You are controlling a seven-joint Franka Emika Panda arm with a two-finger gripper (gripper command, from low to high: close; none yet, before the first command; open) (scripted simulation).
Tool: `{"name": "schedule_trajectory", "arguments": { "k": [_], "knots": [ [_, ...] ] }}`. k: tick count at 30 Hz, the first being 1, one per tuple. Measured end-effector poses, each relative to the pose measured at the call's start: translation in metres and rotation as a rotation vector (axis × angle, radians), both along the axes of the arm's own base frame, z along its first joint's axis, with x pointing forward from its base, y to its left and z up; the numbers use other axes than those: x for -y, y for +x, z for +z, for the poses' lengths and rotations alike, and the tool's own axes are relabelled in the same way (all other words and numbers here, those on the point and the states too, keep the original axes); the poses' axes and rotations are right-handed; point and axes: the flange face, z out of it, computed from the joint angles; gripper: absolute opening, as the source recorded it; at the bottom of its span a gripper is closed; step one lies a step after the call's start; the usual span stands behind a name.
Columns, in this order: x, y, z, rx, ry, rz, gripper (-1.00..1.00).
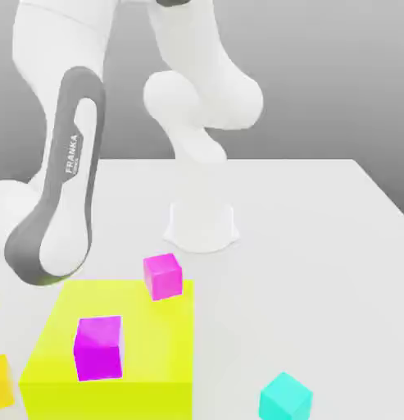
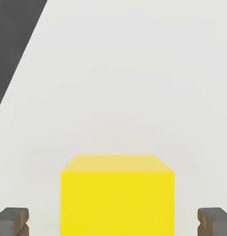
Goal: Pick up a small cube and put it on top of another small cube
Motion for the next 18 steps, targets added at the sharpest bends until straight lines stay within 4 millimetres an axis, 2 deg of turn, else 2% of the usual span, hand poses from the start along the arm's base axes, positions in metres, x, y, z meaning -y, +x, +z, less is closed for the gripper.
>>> {"name": "schedule_trajectory", "arguments": {
  "k": [3,4,5,9,13,17,18],
  "knots": [
    [0.0,0.0,0.0,0.001,0.0,0.0,-1.0],
    [0.0,0.0,-0.007,0.0,0.0,-0.001,-1.0],
    [0.0,0.0,-0.003,0.0,0.0,-0.001,-1.0],
    [-0.001,0.0,0.046,0.0,0.001,0.001,-1.0],
    [-0.049,0.021,0.102,0.01,0.019,0.12,-1.0],
    [-0.109,0.033,0.156,0.012,0.024,0.266,-1.0],
    [-0.129,0.036,0.17,0.011,0.022,0.312,-1.0]
  ]
}}
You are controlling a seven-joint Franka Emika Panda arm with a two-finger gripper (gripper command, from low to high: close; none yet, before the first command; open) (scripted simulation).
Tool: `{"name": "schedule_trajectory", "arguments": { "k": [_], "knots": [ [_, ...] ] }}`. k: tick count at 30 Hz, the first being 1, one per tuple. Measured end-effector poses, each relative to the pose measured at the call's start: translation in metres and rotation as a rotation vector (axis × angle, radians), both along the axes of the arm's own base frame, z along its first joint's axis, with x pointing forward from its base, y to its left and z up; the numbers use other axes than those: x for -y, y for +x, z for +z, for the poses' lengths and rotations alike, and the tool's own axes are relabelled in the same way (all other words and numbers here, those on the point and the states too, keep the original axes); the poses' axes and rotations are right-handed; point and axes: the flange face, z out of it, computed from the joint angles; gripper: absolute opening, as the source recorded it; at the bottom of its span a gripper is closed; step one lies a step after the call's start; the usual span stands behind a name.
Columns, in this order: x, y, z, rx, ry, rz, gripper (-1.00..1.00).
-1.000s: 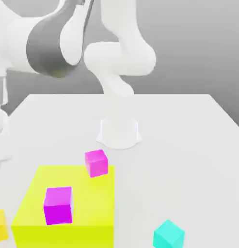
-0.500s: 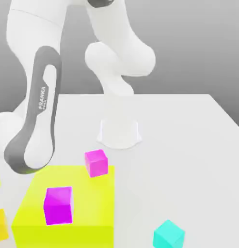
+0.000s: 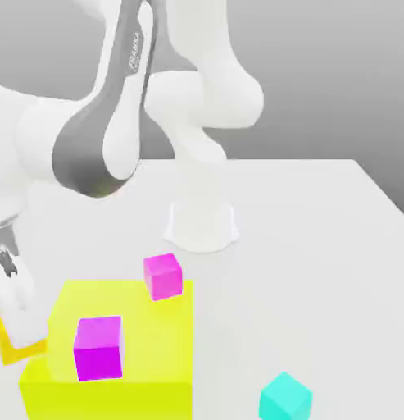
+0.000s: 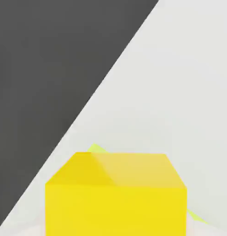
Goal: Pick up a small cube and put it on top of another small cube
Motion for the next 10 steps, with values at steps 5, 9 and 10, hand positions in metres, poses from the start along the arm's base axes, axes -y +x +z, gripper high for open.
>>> {"name": "schedule_trajectory", "arguments": {
  "k": [5,9,10],
  "knots": [
    [-0.083,0.005,0.018,-0.004,-0.018,0.188,-1.0],
    [-0.059,-0.002,-0.009,-0.005,-0.019,0.139,1.0],
    [-0.058,-0.002,-0.009,-0.005,-0.019,0.137,1.0]
  ]
}}
